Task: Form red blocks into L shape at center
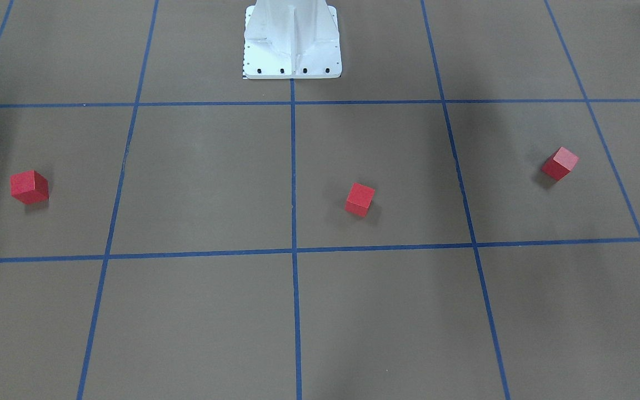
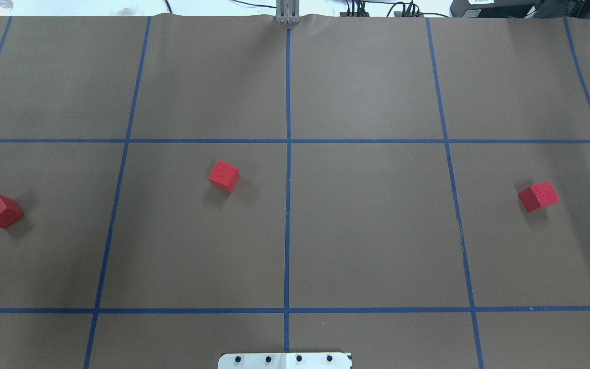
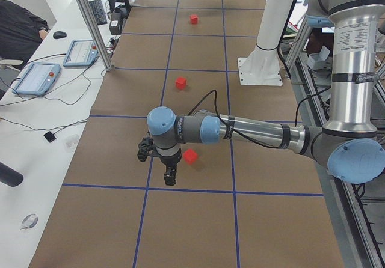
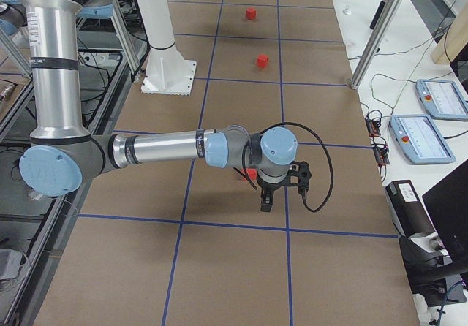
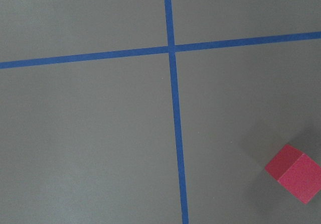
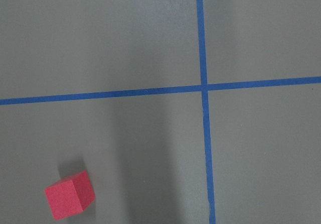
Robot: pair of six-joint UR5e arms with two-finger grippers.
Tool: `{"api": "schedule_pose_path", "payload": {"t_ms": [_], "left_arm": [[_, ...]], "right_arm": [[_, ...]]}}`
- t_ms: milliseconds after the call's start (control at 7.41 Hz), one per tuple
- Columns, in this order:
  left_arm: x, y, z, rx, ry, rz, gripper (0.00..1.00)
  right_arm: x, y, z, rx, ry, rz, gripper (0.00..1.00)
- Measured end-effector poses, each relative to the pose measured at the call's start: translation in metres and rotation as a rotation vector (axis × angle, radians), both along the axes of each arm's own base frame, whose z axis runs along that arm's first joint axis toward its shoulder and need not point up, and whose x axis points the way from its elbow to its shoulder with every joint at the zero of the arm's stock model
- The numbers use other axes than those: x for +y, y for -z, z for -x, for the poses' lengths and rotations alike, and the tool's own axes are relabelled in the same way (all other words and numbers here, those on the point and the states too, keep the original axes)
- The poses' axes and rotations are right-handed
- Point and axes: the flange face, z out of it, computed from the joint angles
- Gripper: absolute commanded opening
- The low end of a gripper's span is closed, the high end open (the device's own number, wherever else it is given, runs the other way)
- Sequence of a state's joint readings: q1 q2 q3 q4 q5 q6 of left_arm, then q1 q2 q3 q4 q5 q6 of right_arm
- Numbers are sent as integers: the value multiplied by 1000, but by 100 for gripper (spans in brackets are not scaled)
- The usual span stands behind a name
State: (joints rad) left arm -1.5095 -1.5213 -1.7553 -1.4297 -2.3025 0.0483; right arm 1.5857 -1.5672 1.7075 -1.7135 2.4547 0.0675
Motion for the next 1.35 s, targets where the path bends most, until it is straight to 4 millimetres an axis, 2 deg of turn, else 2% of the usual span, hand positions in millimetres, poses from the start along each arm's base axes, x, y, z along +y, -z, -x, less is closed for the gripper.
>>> {"api": "schedule_pose_path", "payload": {"t_ms": [539, 674, 809, 944, 1079, 1349], "left_arm": [[0, -3, 0, 4, 4, -32, 100], [-3, 2, 0, 5, 13, -34, 100], [-10, 18, -2, 6, 38, -41, 100], [-19, 49, -9, 13, 82, -49, 100], [-27, 86, -33, 27, 108, -56, 100], [-28, 170, -111, 77, 160, -21, 99]], "right_arm": [[1, 2, 0, 0, 5, -9, 99], [1, 3, 0, 3, 5, -11, 99], [1, 3, -1, 5, 5, -12, 99], [1, 3, -1, 6, 5, -11, 99], [2, 1, -1, 6, 5, -8, 99], [3, -2, -1, 6, 4, -2, 99]]}}
